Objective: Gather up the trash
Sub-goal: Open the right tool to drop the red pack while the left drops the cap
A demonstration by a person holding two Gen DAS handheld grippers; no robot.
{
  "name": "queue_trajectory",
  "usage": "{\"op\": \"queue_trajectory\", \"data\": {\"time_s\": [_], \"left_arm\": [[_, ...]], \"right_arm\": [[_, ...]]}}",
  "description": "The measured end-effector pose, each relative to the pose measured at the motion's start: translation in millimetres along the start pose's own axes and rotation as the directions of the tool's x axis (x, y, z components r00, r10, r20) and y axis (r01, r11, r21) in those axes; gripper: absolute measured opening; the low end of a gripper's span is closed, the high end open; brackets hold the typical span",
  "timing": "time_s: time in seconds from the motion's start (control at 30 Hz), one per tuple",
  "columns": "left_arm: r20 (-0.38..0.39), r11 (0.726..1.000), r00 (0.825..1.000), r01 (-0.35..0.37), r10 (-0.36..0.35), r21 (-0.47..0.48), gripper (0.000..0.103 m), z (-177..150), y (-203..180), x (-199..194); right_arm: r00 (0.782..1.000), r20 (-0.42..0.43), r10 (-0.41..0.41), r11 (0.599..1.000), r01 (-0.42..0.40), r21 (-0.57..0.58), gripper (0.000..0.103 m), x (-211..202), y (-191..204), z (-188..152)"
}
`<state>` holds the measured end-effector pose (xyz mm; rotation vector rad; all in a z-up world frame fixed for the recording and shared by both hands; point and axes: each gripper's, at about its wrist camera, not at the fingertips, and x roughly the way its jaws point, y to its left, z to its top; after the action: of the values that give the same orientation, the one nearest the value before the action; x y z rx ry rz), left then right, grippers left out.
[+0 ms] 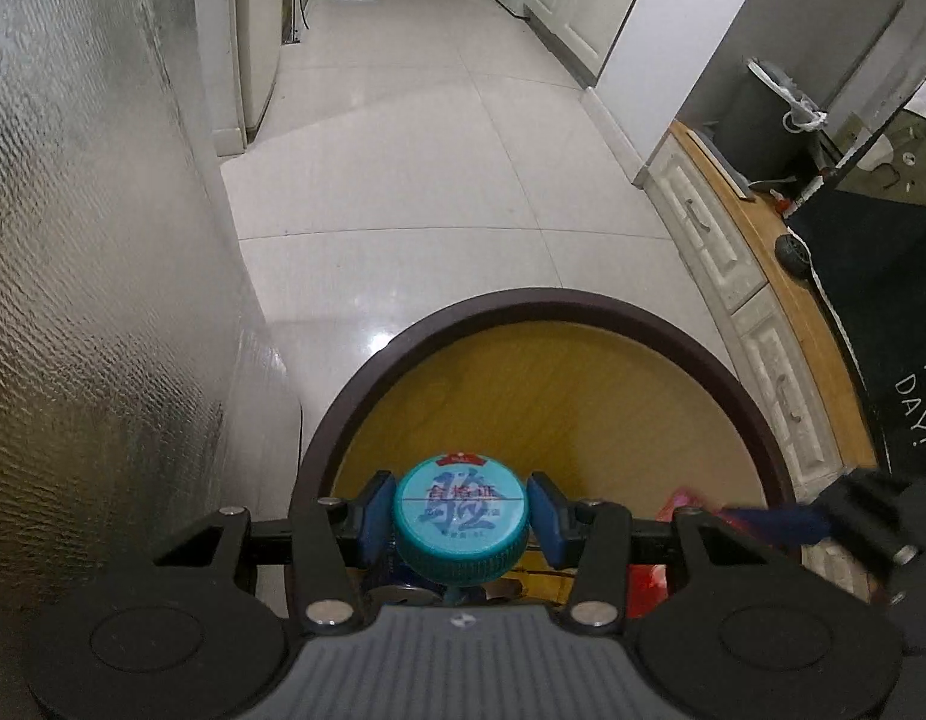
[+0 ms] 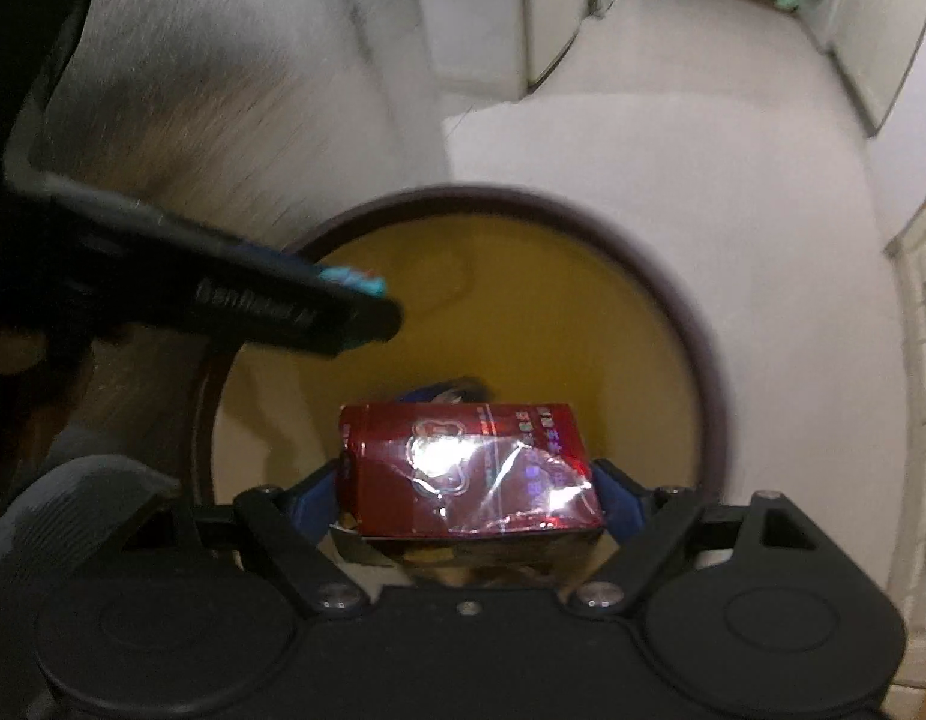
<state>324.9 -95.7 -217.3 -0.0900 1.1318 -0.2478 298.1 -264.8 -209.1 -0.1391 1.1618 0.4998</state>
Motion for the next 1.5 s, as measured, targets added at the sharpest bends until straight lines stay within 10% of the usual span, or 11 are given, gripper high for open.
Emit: {"op": "queue_trajectory", "data": {"time_s": [0.93, 1.07, 1.5], "left_arm": [[-0.136, 0.997, 0.990, 0.051, -0.043, 0.056, 0.050, -13, -8, 35], [-0.153, 0.994, 0.987, 0.070, -0.057, 0.084, 0.072, -14, -15, 31], [-0.146, 0.998, 0.989, 0.013, -0.004, 0.059, 0.097, -16, -22, 13]], "right_arm": [[0.981, -0.176, 0.086, 0.974, -0.045, 0.223, 0.100, 18, 1, -14], [0.981, -0.174, 0.085, 0.975, -0.046, 0.216, 0.100, 18, 2, -19], [0.991, -0.118, 0.063, 0.979, -0.039, 0.200, 0.102, -12, 5, -20]]}}
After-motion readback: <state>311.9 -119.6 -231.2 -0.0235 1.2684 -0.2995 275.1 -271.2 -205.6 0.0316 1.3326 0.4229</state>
